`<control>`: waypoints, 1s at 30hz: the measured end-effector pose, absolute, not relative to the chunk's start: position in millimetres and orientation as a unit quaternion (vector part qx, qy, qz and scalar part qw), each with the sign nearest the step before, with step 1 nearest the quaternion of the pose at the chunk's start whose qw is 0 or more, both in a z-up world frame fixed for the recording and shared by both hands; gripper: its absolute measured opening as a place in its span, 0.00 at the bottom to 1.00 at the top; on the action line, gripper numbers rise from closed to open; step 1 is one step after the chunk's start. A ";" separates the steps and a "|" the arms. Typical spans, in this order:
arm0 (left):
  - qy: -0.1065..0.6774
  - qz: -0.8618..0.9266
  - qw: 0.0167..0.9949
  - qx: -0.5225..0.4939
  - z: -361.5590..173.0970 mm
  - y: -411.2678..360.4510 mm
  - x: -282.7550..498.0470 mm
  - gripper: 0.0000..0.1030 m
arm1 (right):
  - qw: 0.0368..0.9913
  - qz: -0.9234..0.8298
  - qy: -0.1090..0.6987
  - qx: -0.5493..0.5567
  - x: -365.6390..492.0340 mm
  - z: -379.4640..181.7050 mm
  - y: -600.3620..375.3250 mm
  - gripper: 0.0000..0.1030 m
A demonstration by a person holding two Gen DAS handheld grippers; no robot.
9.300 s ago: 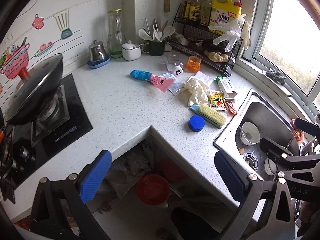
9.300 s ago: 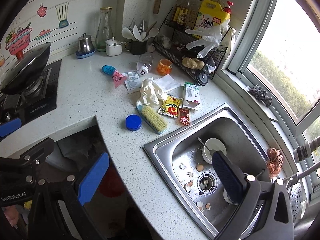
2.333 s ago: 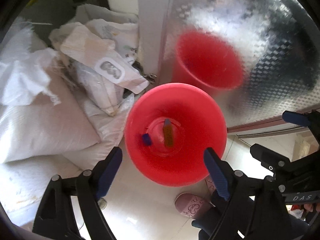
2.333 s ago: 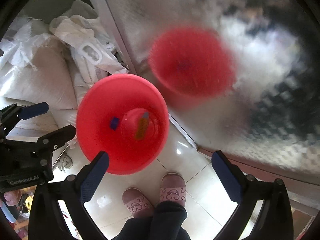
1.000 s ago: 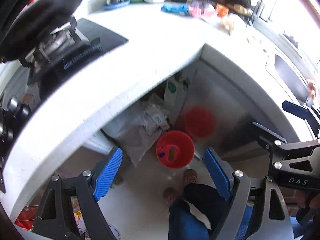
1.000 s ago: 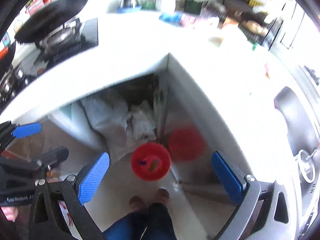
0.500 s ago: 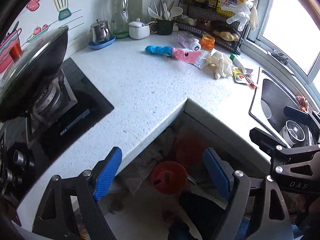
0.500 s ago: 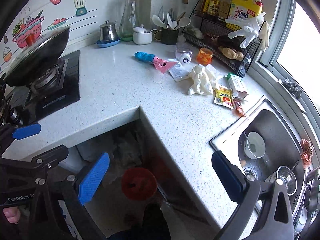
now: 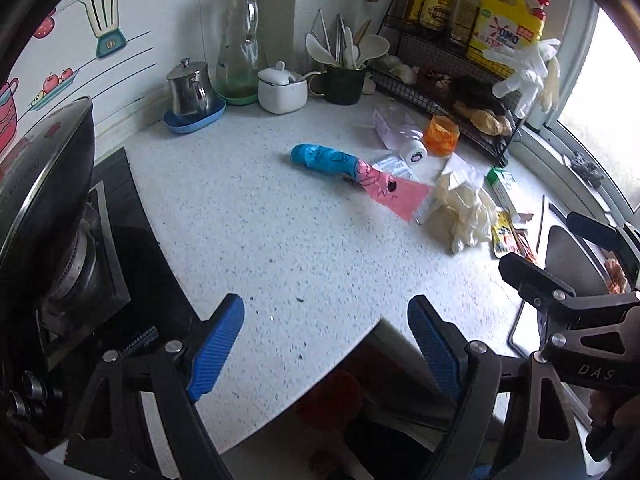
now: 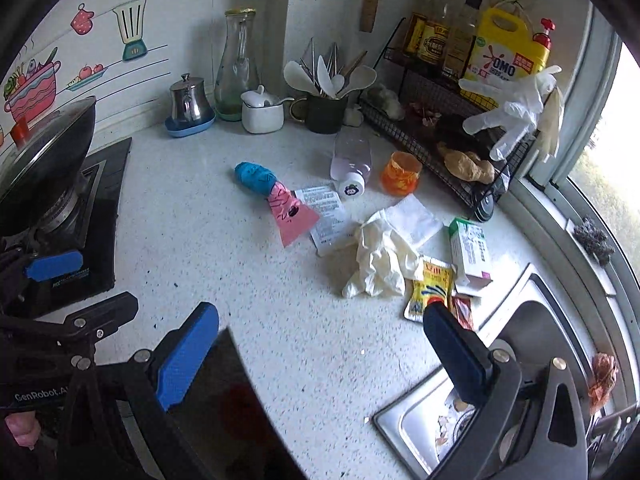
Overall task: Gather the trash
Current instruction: 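Grasp the blue-and-pink plastic bag with the right tool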
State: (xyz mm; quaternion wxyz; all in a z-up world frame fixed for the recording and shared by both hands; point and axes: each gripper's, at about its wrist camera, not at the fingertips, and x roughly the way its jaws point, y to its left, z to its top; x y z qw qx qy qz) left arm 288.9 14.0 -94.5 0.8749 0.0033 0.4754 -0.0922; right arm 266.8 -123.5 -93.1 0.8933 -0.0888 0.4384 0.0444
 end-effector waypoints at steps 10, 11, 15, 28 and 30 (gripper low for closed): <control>0.495 -0.002 0.868 -0.037 -107.9 26.0 389.2 0.80 | 0.871 0.154 0.448 -0.132 388.0 -107.4 -99.0 0.99; 0.499 0.008 0.866 -0.038 -111.4 29.1 397.2 0.80 | 0.867 0.165 0.450 -0.135 397.4 -111.9 -96.0 0.99; 0.513 0.040 0.857 -0.045 -128.7 41.3 423.6 0.80 | 0.846 0.209 0.469 -0.143 432.5 -134.5 -81.9 0.99; 0.544 0.102 0.831 -0.051 -174.9 64.3 451.7 0.80 | 0.782 0.292 0.518 -0.189 469.3 -199.5 -42.2 0.57; 0.548 0.104 0.828 -0.052 -177.4 65.1 449.1 0.80 | 0.774 0.293 0.527 -0.195 465.2 -202.1 -37.6 0.51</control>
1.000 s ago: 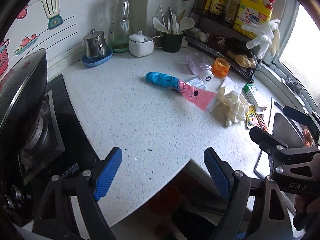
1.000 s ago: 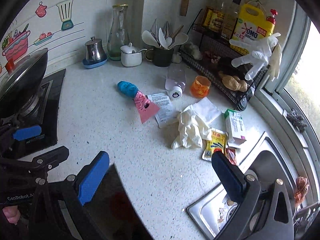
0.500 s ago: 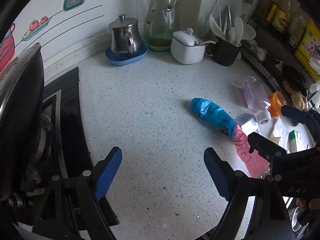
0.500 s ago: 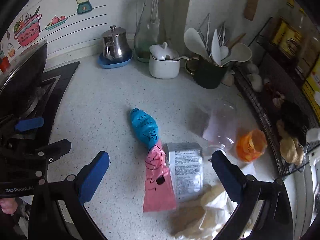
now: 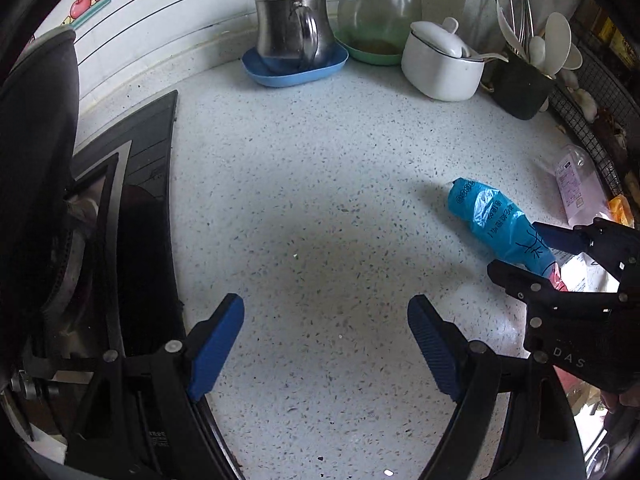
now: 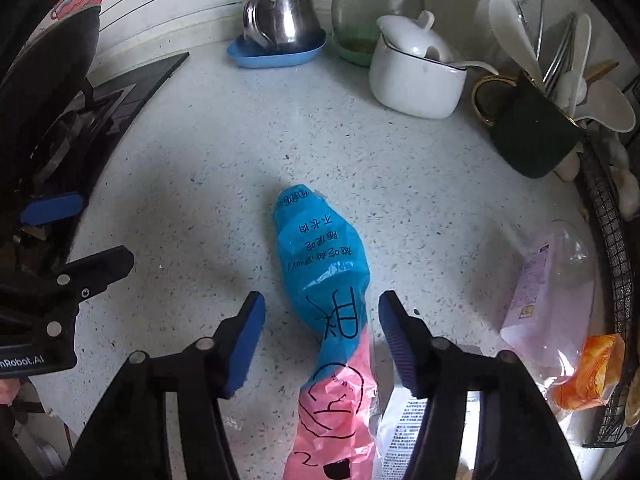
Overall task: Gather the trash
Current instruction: 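Grasp the blue-and-pink plastic bag with the right tool, then grasp the white paper leaflet with the left tool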
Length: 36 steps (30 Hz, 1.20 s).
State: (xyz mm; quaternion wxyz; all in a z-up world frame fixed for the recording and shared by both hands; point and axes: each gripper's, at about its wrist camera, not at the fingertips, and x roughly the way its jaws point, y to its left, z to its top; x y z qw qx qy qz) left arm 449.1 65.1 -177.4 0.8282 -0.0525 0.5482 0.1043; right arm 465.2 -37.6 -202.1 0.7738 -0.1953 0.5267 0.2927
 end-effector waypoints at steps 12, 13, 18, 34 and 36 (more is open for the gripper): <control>0.534 0.050 0.844 -0.021 -134.4 44.7 423.6 0.80 | 0.786 0.283 0.537 -0.116 403.3 -150.4 -71.8 0.10; 0.532 0.039 0.846 -0.019 -129.8 40.8 422.3 0.80 | 0.790 0.278 0.536 -0.104 396.9 -143.1 -78.2 0.10; 0.523 -0.013 0.852 -0.004 -116.2 13.4 419.9 0.80 | 0.809 0.242 0.533 -0.050 371.8 -113.1 -116.0 0.10; 0.569 -0.136 0.811 -0.030 -142.1 -56.5 452.1 0.80 | 0.834 0.115 0.539 0.032 371.4 -108.0 -181.7 0.10; 0.571 -0.147 0.807 -0.028 -149.2 -64.9 461.1 0.80 | 0.835 0.098 0.540 0.035 378.3 -112.6 -184.9 0.10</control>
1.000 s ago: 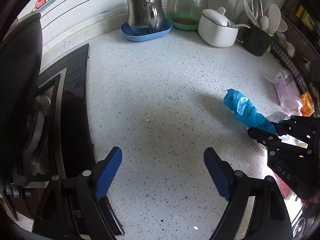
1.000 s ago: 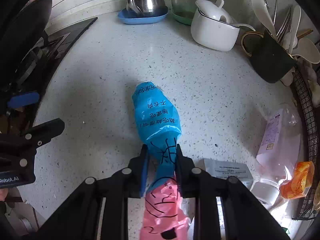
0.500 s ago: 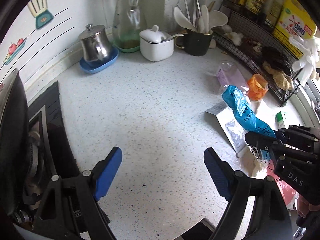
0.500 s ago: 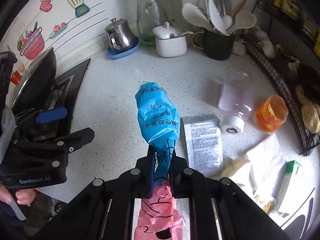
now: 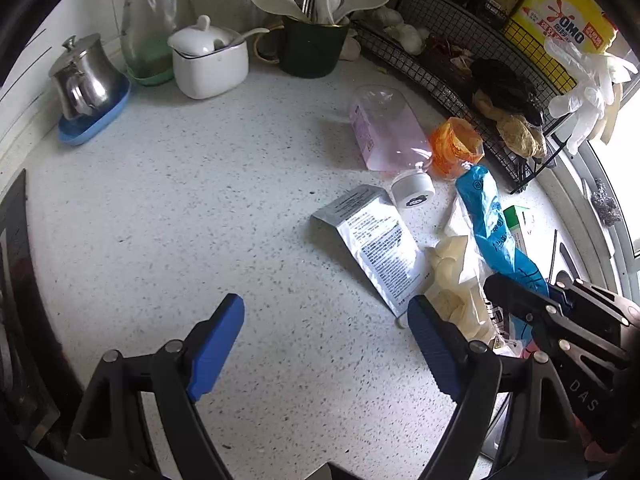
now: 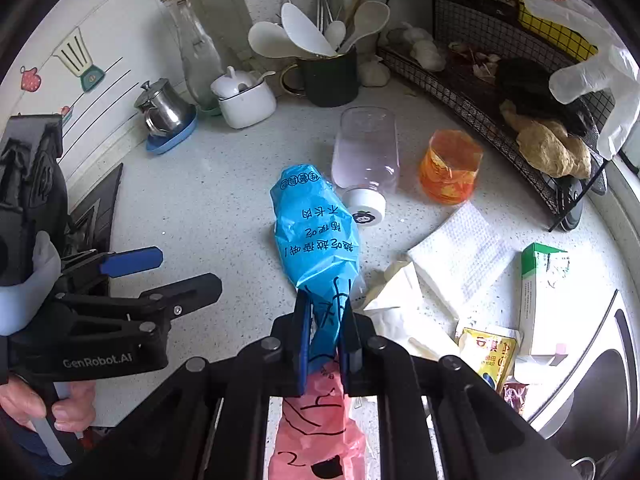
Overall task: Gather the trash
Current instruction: 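Grasp the white paper leaflet with the left tool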
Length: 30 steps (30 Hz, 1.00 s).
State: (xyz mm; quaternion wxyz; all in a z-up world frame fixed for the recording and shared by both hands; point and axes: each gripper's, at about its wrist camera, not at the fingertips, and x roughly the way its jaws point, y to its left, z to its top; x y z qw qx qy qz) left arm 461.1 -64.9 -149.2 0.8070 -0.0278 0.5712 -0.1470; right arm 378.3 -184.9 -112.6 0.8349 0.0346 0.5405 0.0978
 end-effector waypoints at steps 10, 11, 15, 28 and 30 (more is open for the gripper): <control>0.595 -0.197 0.779 -0.001 -193.2 -89.9 500.6 0.80 | 0.831 0.021 0.552 0.068 395.2 -132.5 -199.6 0.10; 0.597 -0.203 0.776 -0.007 -197.4 -92.0 504.5 0.80 | 0.831 0.019 0.551 0.073 396.2 -132.8 -200.4 0.10; 0.607 -0.211 0.766 -0.027 -211.7 -98.9 516.3 0.80 | 0.833 0.021 0.548 0.077 400.0 -132.1 -199.8 0.10; 0.594 -0.244 0.763 -0.073 -213.4 -114.5 519.2 0.10 | 0.829 0.025 0.553 0.078 407.8 -139.6 -209.0 0.10; 0.577 -0.245 0.776 -0.068 -204.0 -114.3 511.4 0.07 | 0.829 0.028 0.553 0.080 408.8 -138.4 -210.0 0.10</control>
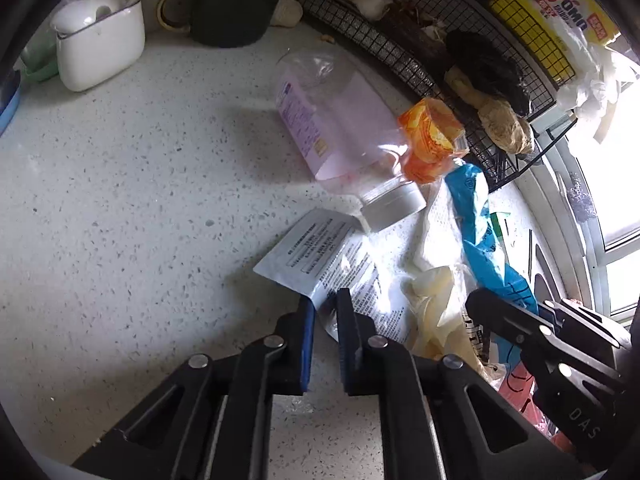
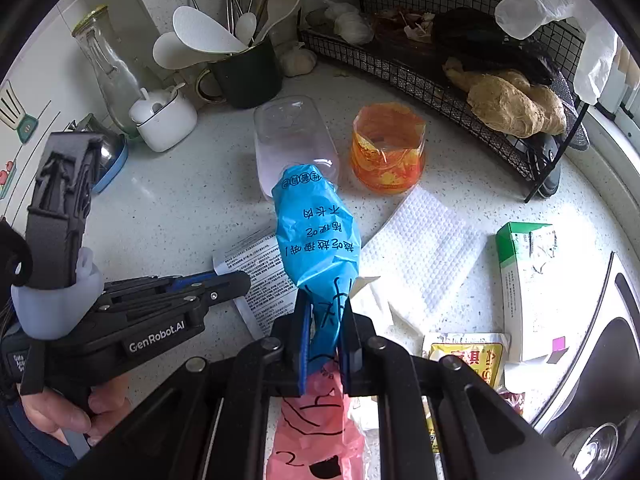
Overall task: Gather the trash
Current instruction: 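Grasp the white paper leaflet with the left tool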
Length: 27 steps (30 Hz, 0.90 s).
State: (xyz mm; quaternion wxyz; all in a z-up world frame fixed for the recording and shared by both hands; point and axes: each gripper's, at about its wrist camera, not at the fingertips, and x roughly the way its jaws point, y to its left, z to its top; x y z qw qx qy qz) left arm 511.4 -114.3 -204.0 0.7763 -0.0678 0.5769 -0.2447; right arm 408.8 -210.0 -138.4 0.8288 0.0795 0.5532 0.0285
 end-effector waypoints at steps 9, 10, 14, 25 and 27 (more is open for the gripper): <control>0.524 -0.220 0.821 -0.051 -161.7 -116.6 489.4 0.01 | 0.831 0.056 0.546 0.089 402.5 -127.2 -220.5 0.10; 0.518 -0.217 0.826 -0.047 -157.1 -109.0 485.5 0.01 | 0.833 0.062 0.543 0.088 400.2 -124.1 -220.4 0.10; 0.500 -0.201 0.842 -0.031 -137.4 -103.8 471.8 0.00 | 0.835 0.085 0.537 0.083 392.9 -115.2 -216.4 0.10; 0.486 -0.164 0.857 -0.039 -108.2 -58.6 415.0 0.00 | 0.848 0.130 0.510 0.056 362.7 -87.3 -178.9 0.10; 0.482 -0.162 0.860 -0.036 -105.4 -50.7 400.9 0.00 | 0.850 0.134 0.507 0.051 351.5 -83.6 -171.3 0.10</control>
